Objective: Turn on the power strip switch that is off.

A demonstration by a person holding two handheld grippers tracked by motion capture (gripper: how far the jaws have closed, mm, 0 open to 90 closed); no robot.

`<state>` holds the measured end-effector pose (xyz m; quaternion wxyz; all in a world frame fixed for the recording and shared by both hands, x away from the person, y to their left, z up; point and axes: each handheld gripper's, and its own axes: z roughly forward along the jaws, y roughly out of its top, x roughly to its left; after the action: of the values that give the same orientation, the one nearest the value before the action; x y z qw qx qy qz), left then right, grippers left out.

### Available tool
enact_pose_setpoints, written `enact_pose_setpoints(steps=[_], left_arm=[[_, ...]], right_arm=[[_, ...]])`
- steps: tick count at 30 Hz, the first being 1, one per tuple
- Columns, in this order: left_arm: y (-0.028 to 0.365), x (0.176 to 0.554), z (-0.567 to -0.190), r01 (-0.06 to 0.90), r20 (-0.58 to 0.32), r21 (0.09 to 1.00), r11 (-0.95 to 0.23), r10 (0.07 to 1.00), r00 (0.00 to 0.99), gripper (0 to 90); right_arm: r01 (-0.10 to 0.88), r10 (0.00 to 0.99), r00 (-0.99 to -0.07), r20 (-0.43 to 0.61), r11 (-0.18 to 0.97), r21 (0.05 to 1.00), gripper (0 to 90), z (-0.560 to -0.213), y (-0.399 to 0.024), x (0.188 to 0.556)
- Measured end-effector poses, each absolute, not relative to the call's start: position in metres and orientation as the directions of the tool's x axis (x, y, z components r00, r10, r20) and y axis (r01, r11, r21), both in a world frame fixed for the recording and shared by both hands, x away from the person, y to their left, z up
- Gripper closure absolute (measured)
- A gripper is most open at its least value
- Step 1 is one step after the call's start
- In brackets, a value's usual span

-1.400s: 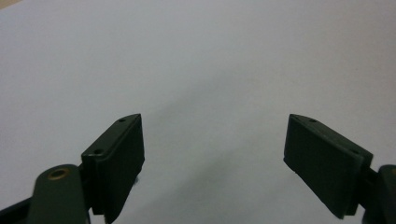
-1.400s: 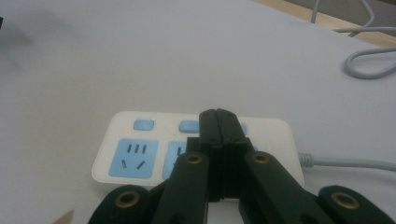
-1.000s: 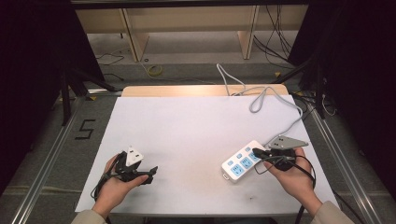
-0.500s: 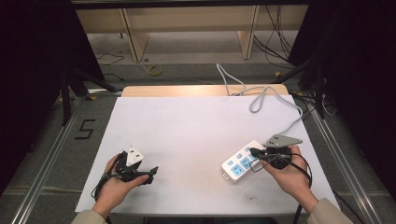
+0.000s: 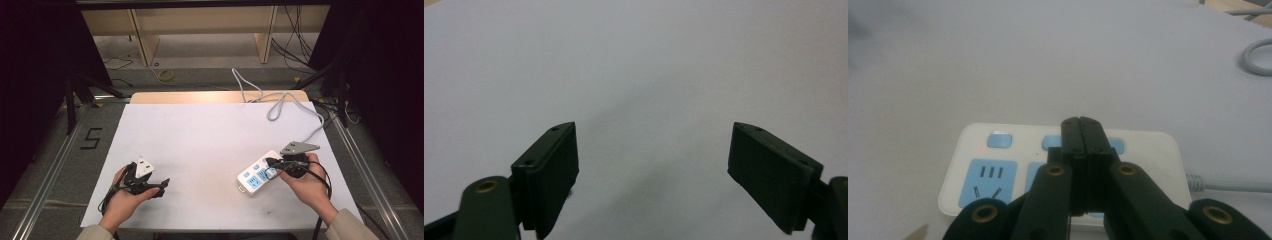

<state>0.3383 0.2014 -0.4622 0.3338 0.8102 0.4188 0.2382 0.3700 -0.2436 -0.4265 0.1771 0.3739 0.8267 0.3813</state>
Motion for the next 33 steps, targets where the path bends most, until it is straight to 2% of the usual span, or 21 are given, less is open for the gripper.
enact_pose_setpoints(steps=[33], left_arm=[[0.2,0.339,-0.462,0.518,0.106,0.738,-0.432,0.833,0.543,20.2]], right_arm=[[0.556,0.741,-0.671,0.03,0.476,0.681,90.0,-0.429,-0.225,0.393]])
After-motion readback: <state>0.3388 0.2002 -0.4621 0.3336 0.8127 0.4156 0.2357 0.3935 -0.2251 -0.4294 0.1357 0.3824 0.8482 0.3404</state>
